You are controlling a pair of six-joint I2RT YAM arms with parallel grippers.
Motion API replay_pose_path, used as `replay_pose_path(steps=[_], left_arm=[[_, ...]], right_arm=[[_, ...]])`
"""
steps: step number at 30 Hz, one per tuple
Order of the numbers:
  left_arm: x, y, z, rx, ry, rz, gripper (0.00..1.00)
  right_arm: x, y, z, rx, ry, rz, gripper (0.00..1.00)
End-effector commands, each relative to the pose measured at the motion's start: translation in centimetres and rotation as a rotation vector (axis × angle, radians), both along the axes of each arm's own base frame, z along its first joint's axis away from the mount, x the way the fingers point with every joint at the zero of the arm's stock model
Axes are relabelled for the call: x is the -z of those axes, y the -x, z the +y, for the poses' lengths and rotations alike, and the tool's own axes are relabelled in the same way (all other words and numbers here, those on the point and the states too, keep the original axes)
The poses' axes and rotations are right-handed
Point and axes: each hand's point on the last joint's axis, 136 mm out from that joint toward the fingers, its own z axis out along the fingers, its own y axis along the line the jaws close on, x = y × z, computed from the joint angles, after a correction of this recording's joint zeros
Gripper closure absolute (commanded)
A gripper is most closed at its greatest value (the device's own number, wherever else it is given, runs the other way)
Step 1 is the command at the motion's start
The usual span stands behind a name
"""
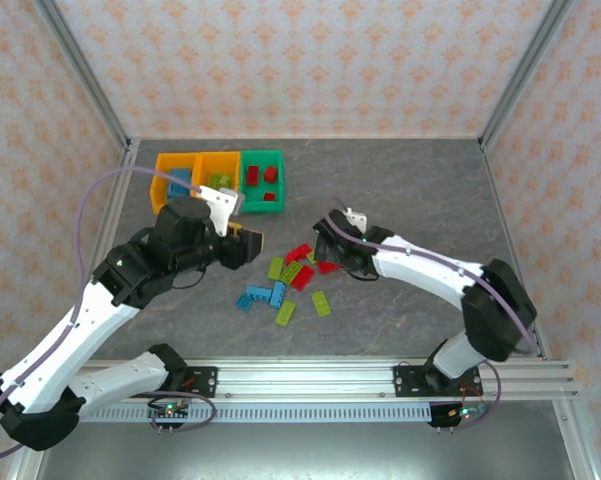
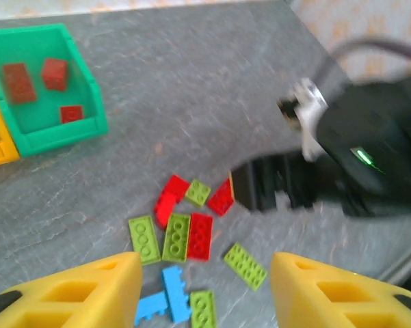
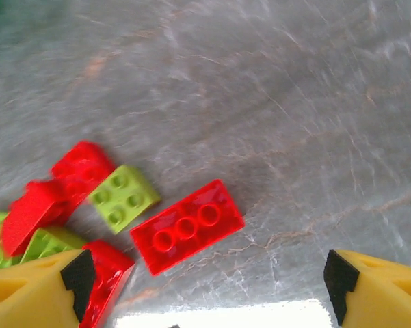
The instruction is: Sort the legos into containers by color
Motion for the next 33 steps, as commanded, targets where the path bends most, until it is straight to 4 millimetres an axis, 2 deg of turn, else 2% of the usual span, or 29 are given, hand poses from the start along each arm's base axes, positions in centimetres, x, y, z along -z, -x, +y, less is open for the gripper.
replay_pose_path(steps=[1,3,8,13,23,25,28,29,31,33], left_arm=[[5.3,1.1,1.9,0.031,-0.219,0.075,0.43],[6.4,0.8,2.4,0.005,-0.254,0.085,0.39],[7.1,0.7,4.1,-0.041,-0.33,0.079,0.29],[7.7,0.9,5.0,-0.067,-0.362,0.081,0.2],[7.8,0.8,5.5,-0.088,-0.374,0.075,0.17],[7.9,0.8,5.6,-0.094,-0.379,0.075,0.16],[7.7,0.7,5.7,-0.103,-0.379,0.069,0.16],[7.7,0.7,5.8,-0.107,-0.38,0.066,0.16],[7.3,0.7,6.1,-0.117,-0.376,0.05,0.16],[6.7,0.7,6.4,-0.134,-0.37,0.024,0.16]], right_arm=[[1.6,0.0,0.5,0.231,-0.069,0.096,0.11],[2.6,-0.1,0.3,0.312,-0.051,0.12,0.12],[4.2,-0.1,0.3,0.399,-0.026,0.165,0.14],[6.0,0.5,1.0,0.442,-0.095,0.205,0.26],[8.1,1.8,0.3,0.493,-0.109,0.241,0.43],[8.1,2.0,0.0,0.495,-0.112,0.24,0.5],[6.8,1.8,-0.6,0.482,-0.12,0.194,0.6],[5.7,1.4,-0.5,0.454,-0.13,0.157,0.68],[2.4,0.2,-0.2,0.375,-0.141,0.043,0.75],[-2.5,-1.1,1.1,0.244,-0.151,-0.147,0.78]])
